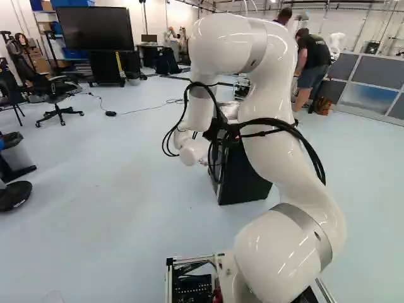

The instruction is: Grab a drink from the fridge

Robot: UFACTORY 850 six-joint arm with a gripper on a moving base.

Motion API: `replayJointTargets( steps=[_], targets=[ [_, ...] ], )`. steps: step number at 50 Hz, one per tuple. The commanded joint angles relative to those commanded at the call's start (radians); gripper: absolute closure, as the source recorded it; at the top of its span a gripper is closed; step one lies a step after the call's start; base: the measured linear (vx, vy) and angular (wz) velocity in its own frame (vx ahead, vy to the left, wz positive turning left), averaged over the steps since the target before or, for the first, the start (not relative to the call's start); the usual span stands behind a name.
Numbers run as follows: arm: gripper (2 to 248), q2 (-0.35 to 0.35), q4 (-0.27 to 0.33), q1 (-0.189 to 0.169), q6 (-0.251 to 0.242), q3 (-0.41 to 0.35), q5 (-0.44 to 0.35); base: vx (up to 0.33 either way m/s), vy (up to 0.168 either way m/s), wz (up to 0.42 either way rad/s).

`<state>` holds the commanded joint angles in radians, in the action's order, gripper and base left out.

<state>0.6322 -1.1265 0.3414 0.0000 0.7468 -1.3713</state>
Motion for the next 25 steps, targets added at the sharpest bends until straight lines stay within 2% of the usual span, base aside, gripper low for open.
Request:
replayJointTargets(
  steps=[25],
  targets=[
    [3,0.042,-0.082,-0.013,0.0,0.073,0.0,0.0,0.0,0.0]
  ],
)
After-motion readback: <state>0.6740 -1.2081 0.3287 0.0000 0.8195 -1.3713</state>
